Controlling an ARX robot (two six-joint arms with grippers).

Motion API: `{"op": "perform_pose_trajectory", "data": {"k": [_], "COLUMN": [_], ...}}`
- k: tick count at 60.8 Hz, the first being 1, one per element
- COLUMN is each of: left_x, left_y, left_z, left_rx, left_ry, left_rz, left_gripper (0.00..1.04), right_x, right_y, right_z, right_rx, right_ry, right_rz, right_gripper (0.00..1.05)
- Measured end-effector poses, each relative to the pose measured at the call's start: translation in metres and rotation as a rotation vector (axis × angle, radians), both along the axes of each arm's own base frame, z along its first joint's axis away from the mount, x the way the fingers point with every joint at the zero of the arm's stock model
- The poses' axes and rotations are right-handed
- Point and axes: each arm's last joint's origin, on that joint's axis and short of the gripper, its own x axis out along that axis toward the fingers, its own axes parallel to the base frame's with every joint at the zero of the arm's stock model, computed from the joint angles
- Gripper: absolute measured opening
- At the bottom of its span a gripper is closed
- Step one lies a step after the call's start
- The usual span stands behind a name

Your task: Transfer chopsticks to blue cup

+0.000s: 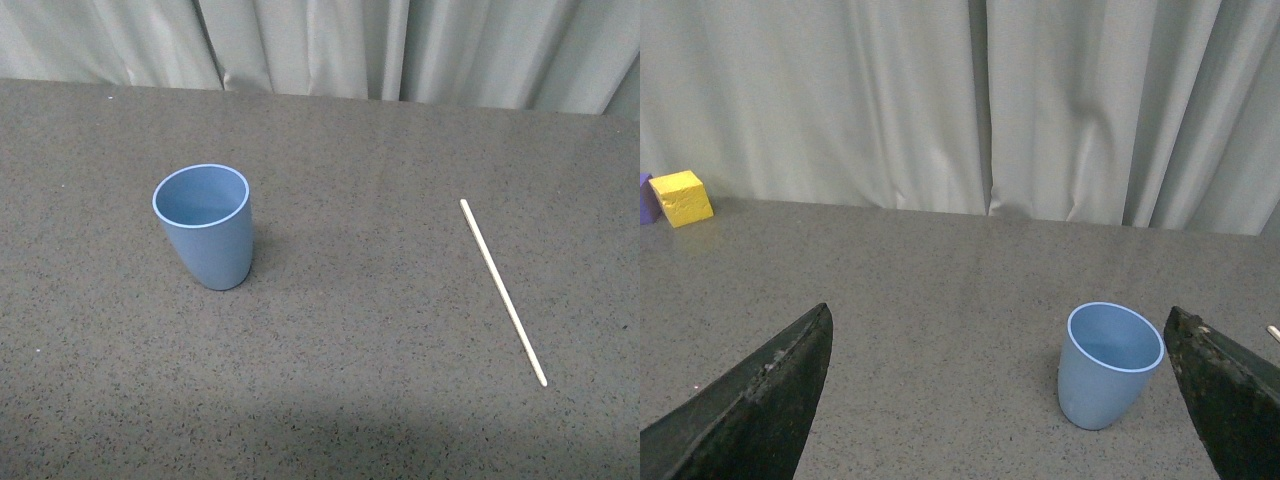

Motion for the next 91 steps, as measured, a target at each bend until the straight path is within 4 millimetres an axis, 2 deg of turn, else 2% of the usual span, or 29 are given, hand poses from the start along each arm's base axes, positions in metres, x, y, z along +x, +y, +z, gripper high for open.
{"op": "perform_pose_trajectory", "data": {"k": [6, 10, 14, 18, 21, 31, 36, 48, 74, 91], "left_x": [0.000, 0.000, 0.000, 0.000, 0.000, 0.000, 0.000, 0.000, 0.000, 0.000], "left_y": [0.000, 0.000, 0.000, 0.000, 0.000, 0.000, 0.000, 0.000, 0.000, 0.000], "left_z": [0.000, 0.000, 0.000, 0.000, 0.000, 0.000, 0.000, 0.000, 0.000, 0.000], "left_rx": [0.000, 0.000, 0.000, 0.000, 0.000, 0.000, 0.000, 0.000, 0.000, 0.000], "left_ry": [0.000, 0.000, 0.000, 0.000, 0.000, 0.000, 0.000, 0.000, 0.000, 0.000], "left_rz": [0.000, 0.000, 0.000, 0.000, 0.000, 0.000, 0.000, 0.000, 0.000, 0.000], "left_gripper": [0.98, 0.98, 0.98, 0.98, 0.98, 0.98, 0.98, 0.98, 0.98, 0.98], "right_x": [0.000, 0.004, 0.017, 0.038, 0.060, 0.109, 0.138, 0.189, 0.259, 0.278], "right_y": [0.000, 0.000, 0.001, 0.005, 0.011, 0.024, 0.032, 0.051, 0.074, 0.083], "right_z": [-0.001, -0.001, 0.002, 0.008, 0.009, -0.001, -0.011, -0.042, -0.090, -0.105], "right_rx": [-0.019, -0.135, -0.240, -0.250, -0.253, -0.248, -0.225, -0.150, -0.017, 0.013], "right_ry": [0.009, 0.073, 0.162, 0.238, 0.347, 0.597, 0.735, 0.979, 1.173, 1.202], "right_rz": [-0.019, -0.108, -0.068, 0.006, 0.076, 0.181, 0.212, 0.239, 0.134, 0.115], "right_gripper": [0.95, 0.95, 0.95, 0.95, 0.95, 0.95, 0.95, 0.95, 0.95, 0.95]}}
